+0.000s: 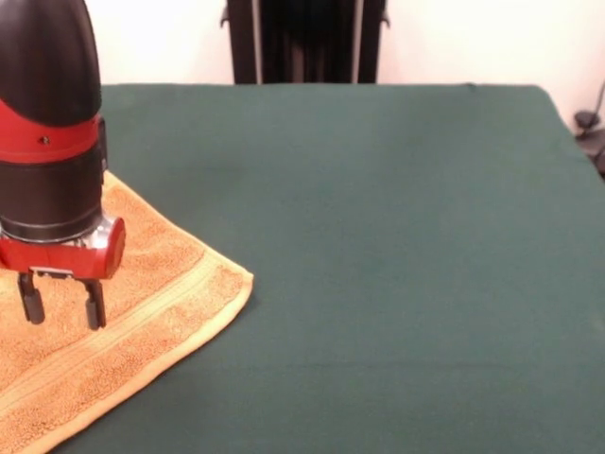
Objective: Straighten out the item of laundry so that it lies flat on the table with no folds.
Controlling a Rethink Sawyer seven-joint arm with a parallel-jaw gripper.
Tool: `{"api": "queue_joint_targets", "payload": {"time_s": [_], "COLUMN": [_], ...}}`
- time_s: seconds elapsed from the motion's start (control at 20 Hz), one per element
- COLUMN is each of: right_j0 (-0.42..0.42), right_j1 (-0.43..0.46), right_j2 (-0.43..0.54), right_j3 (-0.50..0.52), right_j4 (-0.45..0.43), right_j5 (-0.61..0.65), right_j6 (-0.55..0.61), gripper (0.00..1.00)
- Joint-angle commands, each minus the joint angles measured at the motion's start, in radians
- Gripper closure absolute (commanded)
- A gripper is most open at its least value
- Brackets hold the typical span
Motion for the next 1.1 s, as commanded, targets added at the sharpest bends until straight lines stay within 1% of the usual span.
{"api": "queue_joint_targets", "payload": {"time_s": [0.05,0.2,0.3,0.4,0.5,0.6,0.65,0.75,0.85,1.0,1.1], "right_j0": [0.045,0.041,0.039,0.042,0.05,0.052,0.052,0.051,0.048,0.039,0.036], "right_j1": [0.089,0.091,0.113,0.153,0.207,0.259,0.277,0.3,0.313,0.316,0.312], "right_j2": [0.027,0.026,0.032,0.04,0.048,0.071,0.081,0.092,0.091,0.083,0.08], "right_j3": [0.049,0.036,-0.006,-0.091,-0.199,-0.285,-0.311,-0.341,-0.353,-0.341,-0.334], "right_j4": [0.02,0.032,0.032,0.025,0.015,-0.005,-0.014,-0.022,-0.022,-0.006,0.0], "right_j5": [-0.001,0.019,0.042,0.091,0.141,0.159,0.158,0.152,0.141,0.127,0.128], "right_j6": [0.05,0.059,0.039,-0.008,-0.045,-0.107,-0.136,-0.157,-0.144,-0.123,-0.138], "gripper": [0.0,0.0,0.0,0.0,0.0,0.0,0.0,0.0,0.0,0.0,0.0]}}
